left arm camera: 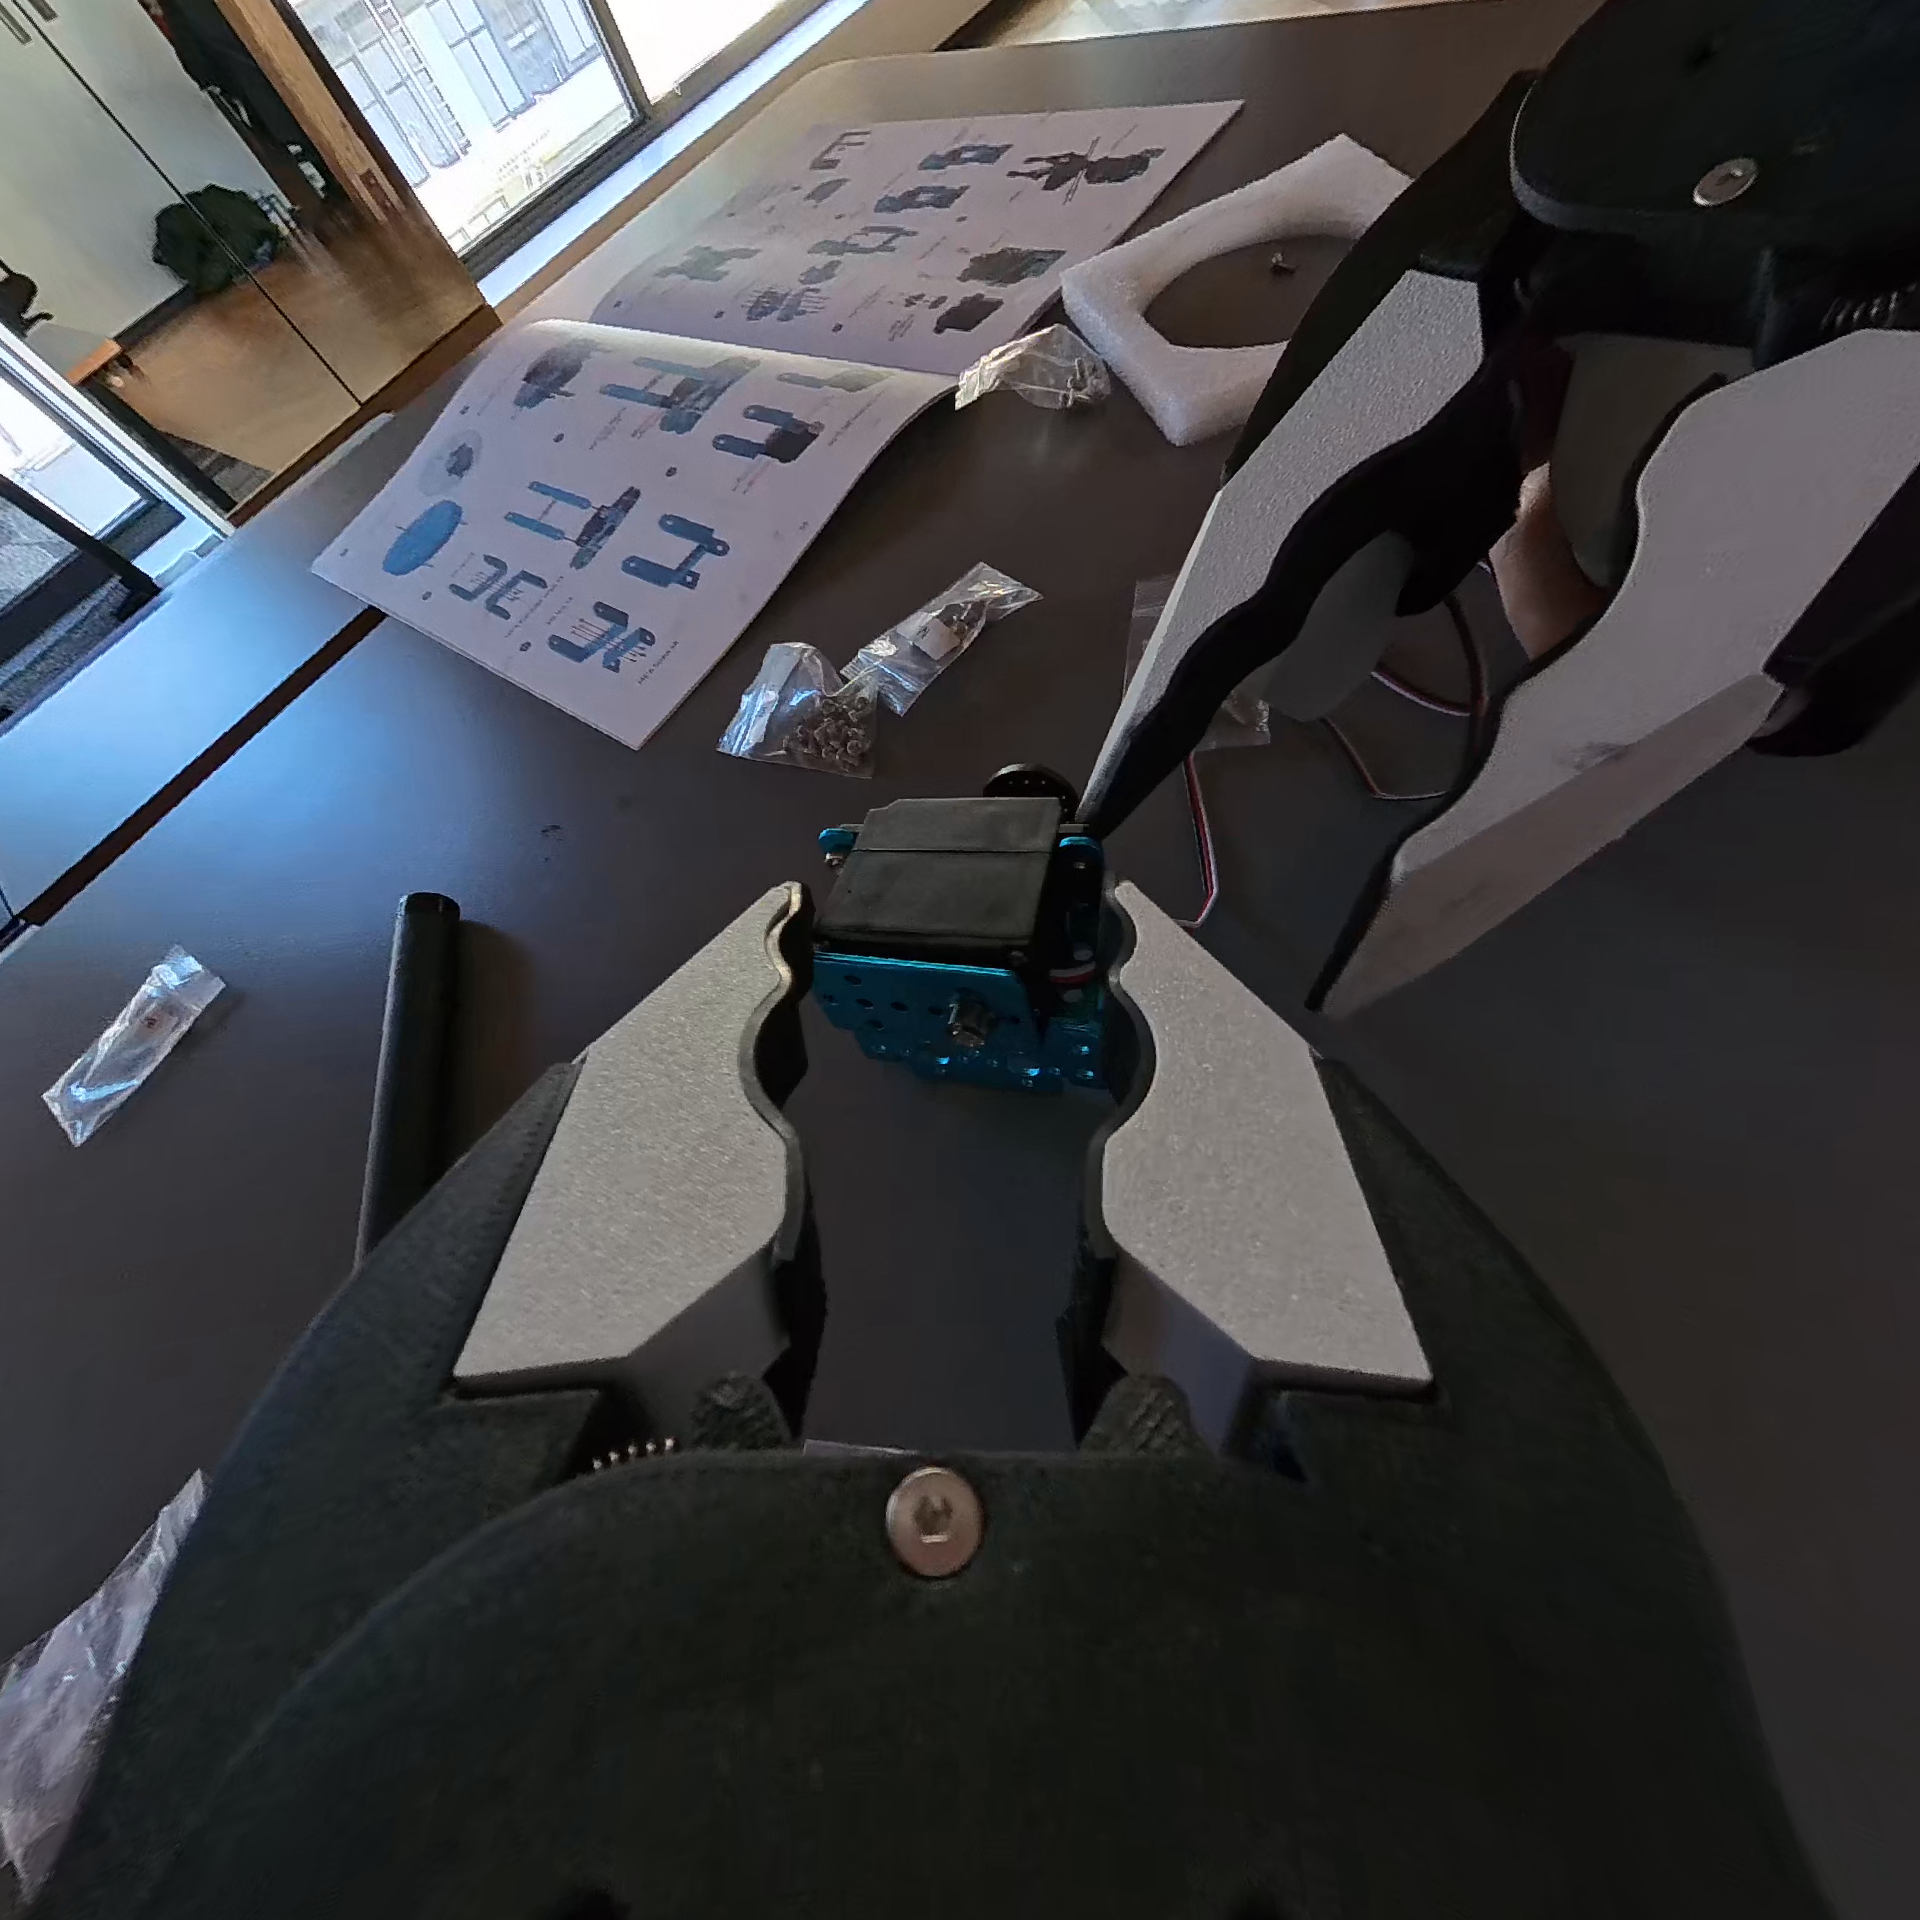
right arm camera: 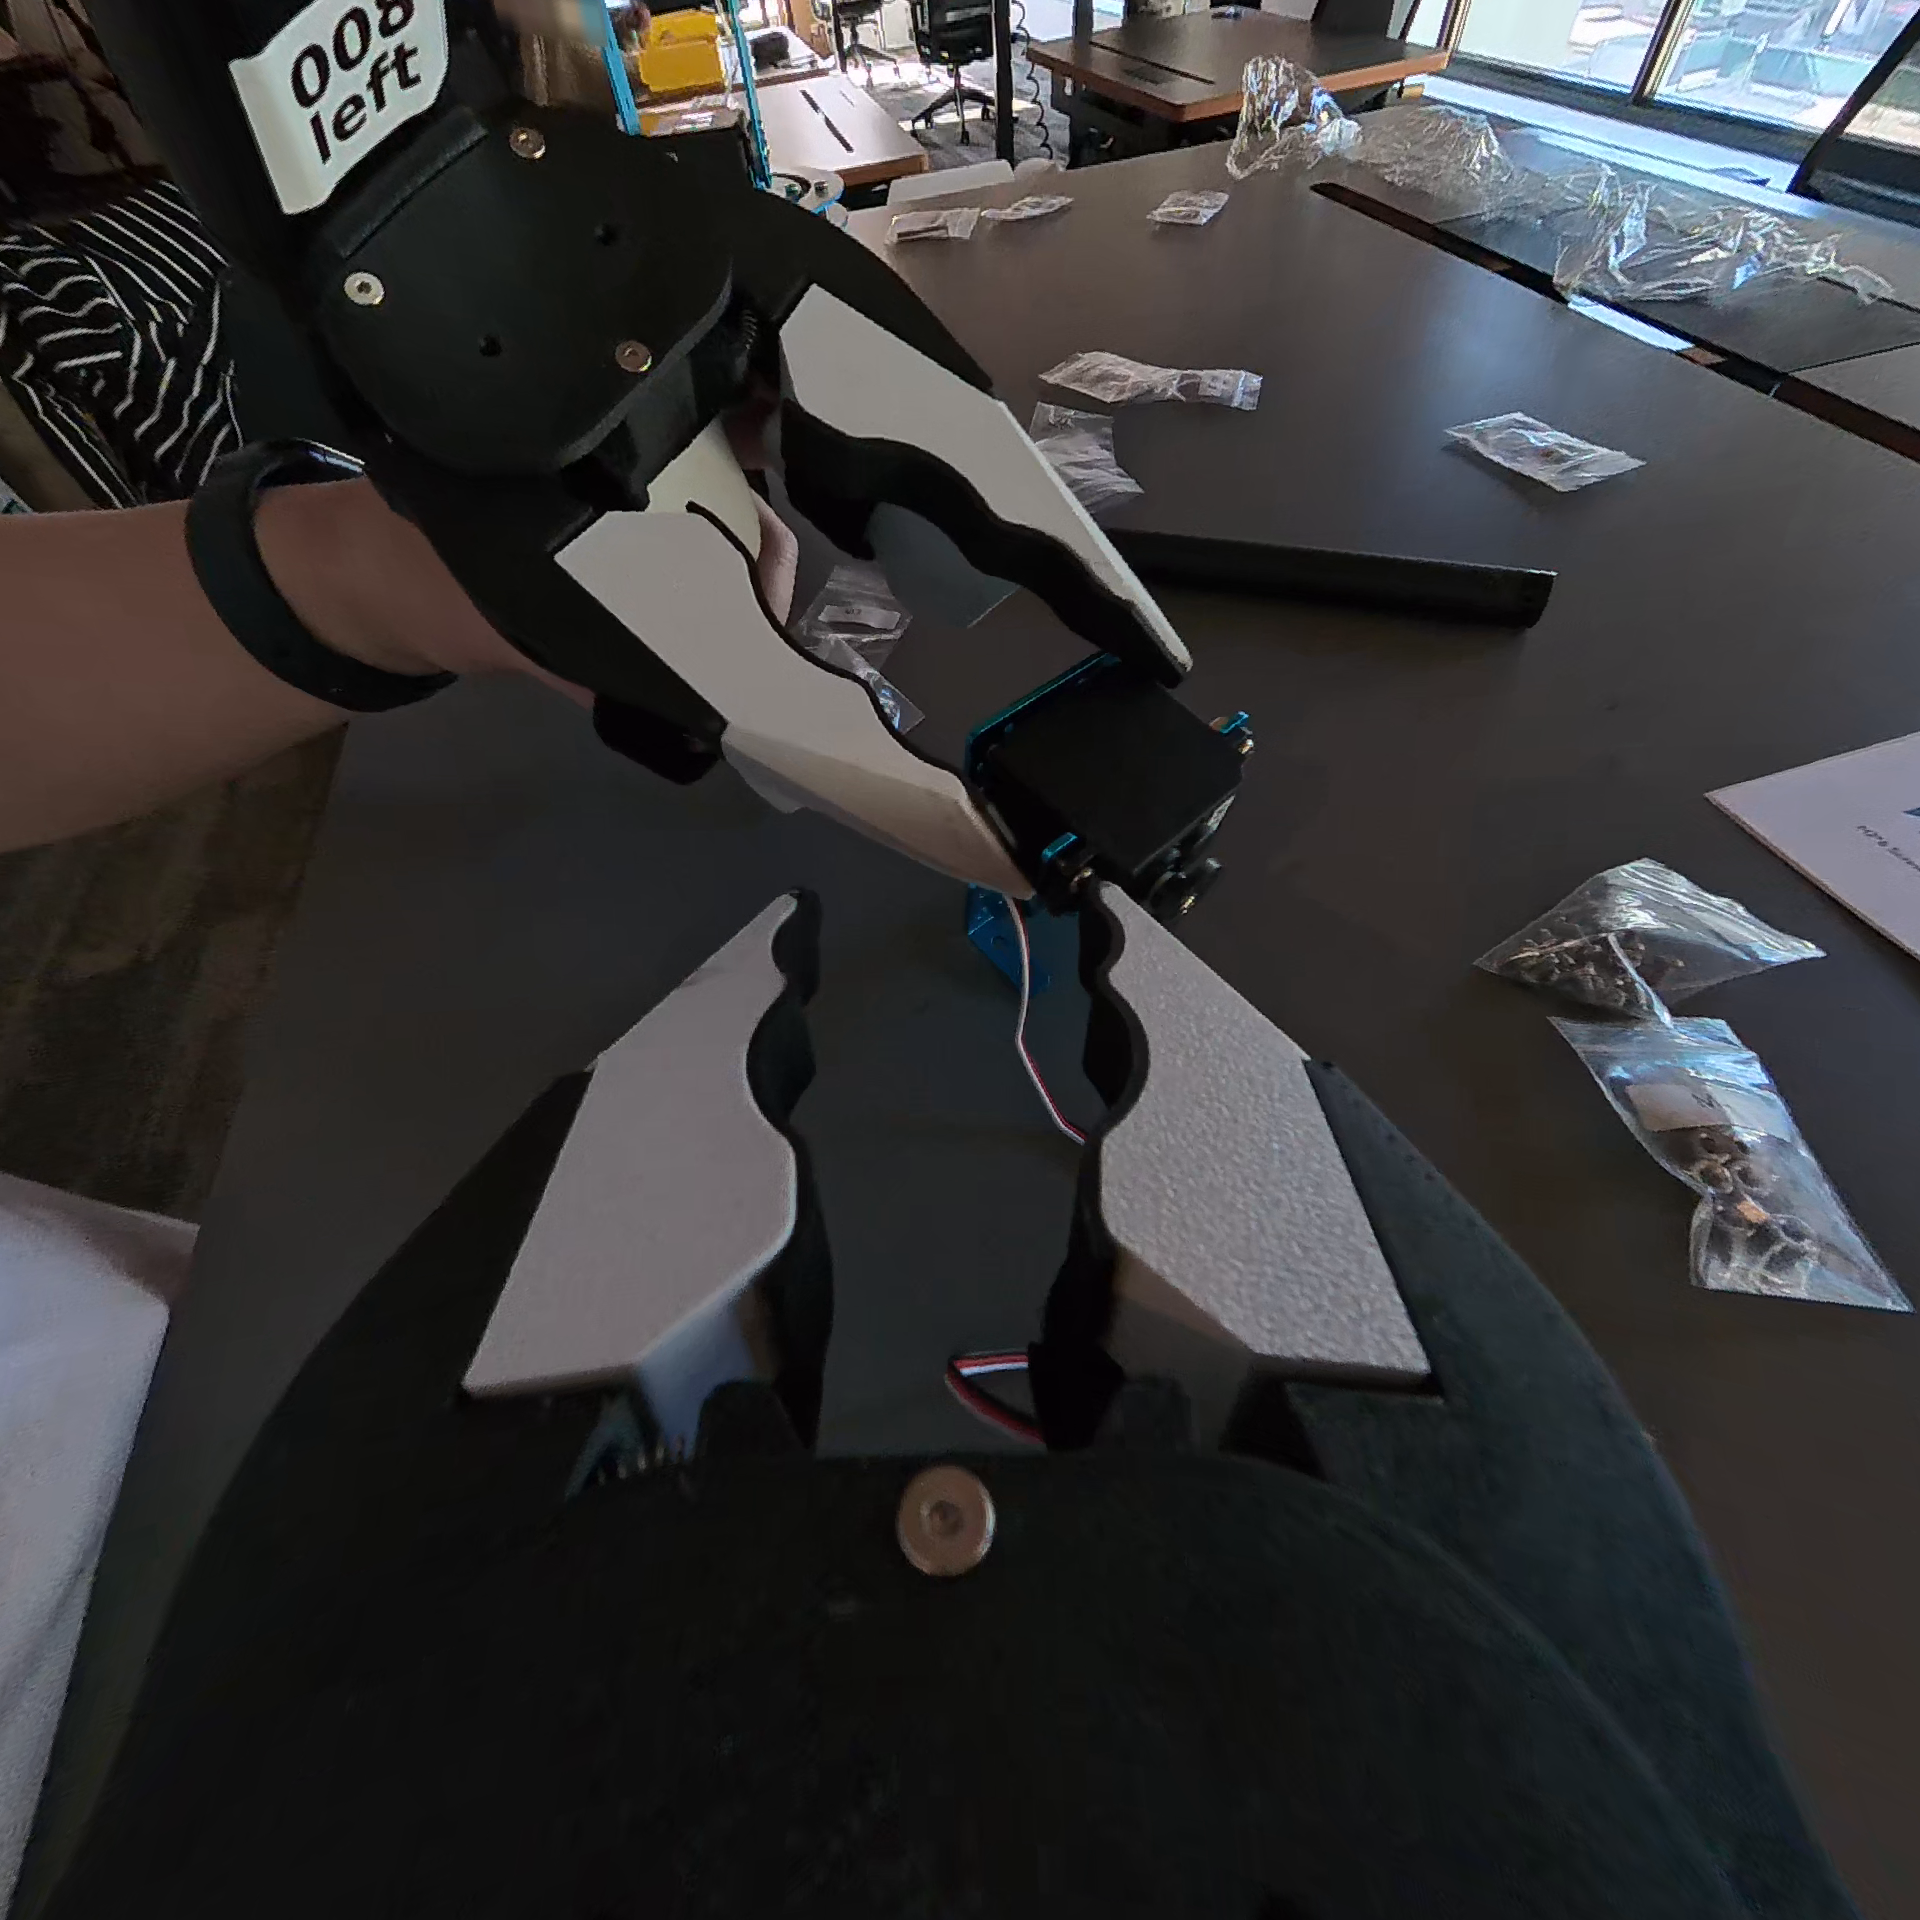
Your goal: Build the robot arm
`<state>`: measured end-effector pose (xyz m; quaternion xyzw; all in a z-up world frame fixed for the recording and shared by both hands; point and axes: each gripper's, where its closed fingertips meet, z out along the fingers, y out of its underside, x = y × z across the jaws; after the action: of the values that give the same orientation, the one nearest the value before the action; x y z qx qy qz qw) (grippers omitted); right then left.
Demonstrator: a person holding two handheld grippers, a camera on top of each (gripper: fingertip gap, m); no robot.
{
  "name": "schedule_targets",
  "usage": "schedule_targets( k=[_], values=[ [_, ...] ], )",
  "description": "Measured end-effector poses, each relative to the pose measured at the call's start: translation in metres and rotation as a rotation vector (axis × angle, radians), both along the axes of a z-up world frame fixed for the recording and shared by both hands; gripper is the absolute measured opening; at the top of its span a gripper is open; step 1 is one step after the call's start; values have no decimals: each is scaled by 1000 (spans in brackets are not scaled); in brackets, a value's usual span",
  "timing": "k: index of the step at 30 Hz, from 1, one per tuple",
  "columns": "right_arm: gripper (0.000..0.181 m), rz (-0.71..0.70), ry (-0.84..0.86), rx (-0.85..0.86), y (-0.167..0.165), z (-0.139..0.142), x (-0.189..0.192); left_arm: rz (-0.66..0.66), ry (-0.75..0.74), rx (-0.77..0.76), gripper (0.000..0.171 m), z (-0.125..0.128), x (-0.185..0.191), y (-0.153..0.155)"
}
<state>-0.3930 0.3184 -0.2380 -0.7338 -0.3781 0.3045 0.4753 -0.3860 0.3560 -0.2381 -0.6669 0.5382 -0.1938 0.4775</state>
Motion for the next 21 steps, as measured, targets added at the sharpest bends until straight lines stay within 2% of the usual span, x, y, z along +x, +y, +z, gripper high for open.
schedule_targets(
  k=[5,14,21],
  values=[
    [46,-12,-16,4,3,0,1,-9,12,-19,54,0,-1,0],
    [46,-20,-26,7,4,-1,1,-15,-102,-78,54,15,-5,-2],
    [46,-22,-38,14,4,-2,2,11,-134,-148,56,12,-19,1]
  ],
)
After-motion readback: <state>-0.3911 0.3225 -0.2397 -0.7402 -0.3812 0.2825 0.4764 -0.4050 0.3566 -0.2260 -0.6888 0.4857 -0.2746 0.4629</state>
